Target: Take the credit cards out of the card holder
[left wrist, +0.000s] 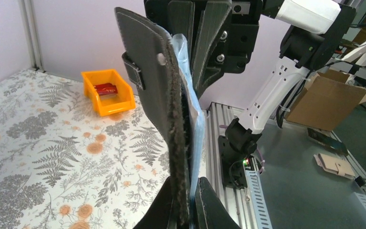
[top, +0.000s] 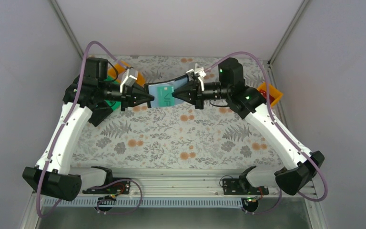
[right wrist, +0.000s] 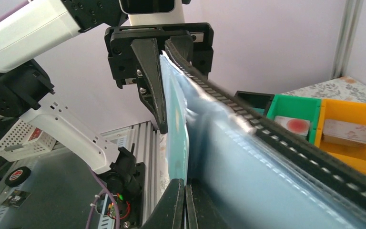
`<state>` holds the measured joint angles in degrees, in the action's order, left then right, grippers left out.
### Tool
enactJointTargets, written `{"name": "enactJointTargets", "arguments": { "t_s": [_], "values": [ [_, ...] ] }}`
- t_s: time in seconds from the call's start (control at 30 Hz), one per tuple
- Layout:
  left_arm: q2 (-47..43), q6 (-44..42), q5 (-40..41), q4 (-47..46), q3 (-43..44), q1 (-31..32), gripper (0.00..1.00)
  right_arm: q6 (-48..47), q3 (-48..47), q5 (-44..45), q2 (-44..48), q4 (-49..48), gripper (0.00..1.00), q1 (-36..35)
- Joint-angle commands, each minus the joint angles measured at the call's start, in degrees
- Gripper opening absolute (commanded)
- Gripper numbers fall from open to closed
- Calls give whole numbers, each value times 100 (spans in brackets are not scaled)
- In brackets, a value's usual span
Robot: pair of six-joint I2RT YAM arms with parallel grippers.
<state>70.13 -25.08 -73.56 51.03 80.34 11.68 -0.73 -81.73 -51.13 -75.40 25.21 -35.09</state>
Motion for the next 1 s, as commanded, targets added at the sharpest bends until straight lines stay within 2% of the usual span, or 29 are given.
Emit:
{"name": "enactJointTargets", "arguments": {
  "t_s": [0.0, 0.3, 0.57, 0.63, 0.73, 0.8, 0.87, 0.97],
  "values": [
    [-51, -224, -171, 21, 39, -21, 3, -196, 32, 301, 259, 185, 4, 225],
    [23, -425, -273, 197, 41, -17, 2, -359, 62, 513, 448, 513, 4, 490],
    [228, -382, -237, 79, -64, -55, 2, -355, 268, 1237, 736, 906, 4, 984],
    [242, -53, -43, -267, -318, -76, 2, -312, 239, 1407, 798, 984, 4, 1094],
    [308, 810, 585, -1176, -1075, -76, 2, -255, 125, 1490, 864, 1019, 4, 1218],
    [479, 1074, 845, -1581, -1570, -40, 2, -216, 19, 1410, 833, 1083, 4, 1233],
    [760, 875, 1065, -1585, -1830, 215, 2, -168, -28, 1328, 777, 1133, 4, 1232],
    [1280, 315, 1207, -1374, -1778, 1028, 2, -105, 50, 1235, 742, 1095, 4, 1233]
  ]
}}
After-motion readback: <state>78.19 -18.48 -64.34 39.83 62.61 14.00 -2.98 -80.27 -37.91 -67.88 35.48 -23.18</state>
